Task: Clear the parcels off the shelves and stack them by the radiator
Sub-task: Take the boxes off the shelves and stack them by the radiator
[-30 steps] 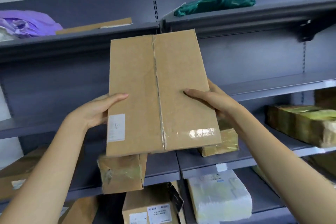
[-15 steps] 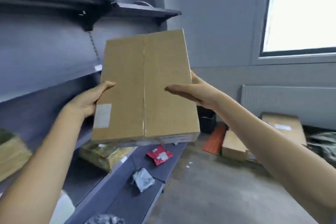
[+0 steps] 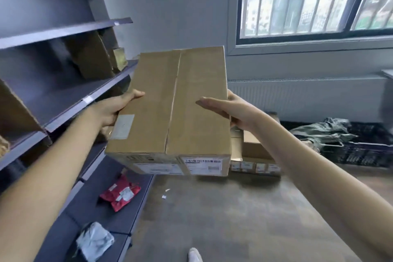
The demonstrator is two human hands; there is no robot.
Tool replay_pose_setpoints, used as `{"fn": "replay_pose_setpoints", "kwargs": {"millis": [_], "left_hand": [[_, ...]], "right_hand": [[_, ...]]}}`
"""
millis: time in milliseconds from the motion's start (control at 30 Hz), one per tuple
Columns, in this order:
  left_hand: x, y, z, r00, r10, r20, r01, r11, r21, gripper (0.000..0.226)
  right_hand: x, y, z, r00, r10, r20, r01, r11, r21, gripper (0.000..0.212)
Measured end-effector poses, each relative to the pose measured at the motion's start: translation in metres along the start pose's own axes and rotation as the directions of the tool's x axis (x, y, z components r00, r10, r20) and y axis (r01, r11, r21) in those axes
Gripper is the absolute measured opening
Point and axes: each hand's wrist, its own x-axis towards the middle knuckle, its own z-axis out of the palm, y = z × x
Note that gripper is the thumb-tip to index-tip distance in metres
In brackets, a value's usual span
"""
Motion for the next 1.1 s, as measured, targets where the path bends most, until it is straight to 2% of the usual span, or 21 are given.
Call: {"fn": "replay_pose_setpoints", "kwargs": {"millis": [133, 267, 300, 433, 500, 700, 867, 1000, 1100], "left_hand": [[0.113, 0.033, -0.025, 0.999, -0.021, 0.04, 0.019, 0.999, 0.037, 0.027], [0.231, 0.06, -0.042, 1.0, -0.004, 0.028, 0.004, 1.0, 0.021, 0.025], [0.257, 0.063, -0.043, 1.0, 0.005, 0.024, -0.005, 1.0, 0.006, 0.023], [0.372, 0.066, -0.034, 0.995, -0.034, 0.09, 0.032, 0.999, 0.02, 0.02], [0.429, 0.062, -0.028, 0.988, -0.08, 0.13, 0.079, 0.997, 0.015, 0.021], [0.608, 0.04, 0.0, 0.949, -0.24, 0.203, 0.228, 0.97, 0.079, 0.032], [0.763, 0.014, 0.04, 0.918, -0.364, 0.159, 0.366, 0.931, 0.02, 0.029], [0.867, -0.031, 0.083, 0.878, -0.454, 0.151, 0.465, 0.885, -0.041, 0.029], [0.939, -0.092, 0.119, 0.821, -0.54, 0.187, 0.559, 0.827, -0.064, 0.033]], "right_hand": [[0.111, -0.013, -0.025, 0.999, -0.014, -0.031, 0.009, 0.988, -0.157, 0.064], [0.217, -0.028, -0.048, 0.995, 0.016, -0.102, -0.039, 0.973, -0.229, 0.094], [0.238, -0.025, -0.057, 0.991, 0.02, -0.131, -0.049, 0.974, -0.222, 0.095], [0.331, -0.005, -0.106, 0.973, 0.09, -0.214, -0.127, 0.978, -0.165, 0.068], [0.375, 0.006, -0.135, 0.959, 0.155, -0.239, -0.187, 0.975, -0.12, 0.062], [0.52, 0.055, -0.238, 0.934, 0.28, -0.219, -0.313, 0.941, -0.13, 0.064], [0.652, 0.1, -0.336, 0.886, 0.406, -0.225, -0.44, 0.888, -0.132, 0.068], [0.724, 0.162, -0.399, 0.826, 0.486, -0.287, -0.52, 0.853, -0.053, 0.066], [0.758, 0.239, -0.438, 0.772, 0.502, -0.391, -0.536, 0.844, 0.026, 0.066]]}}
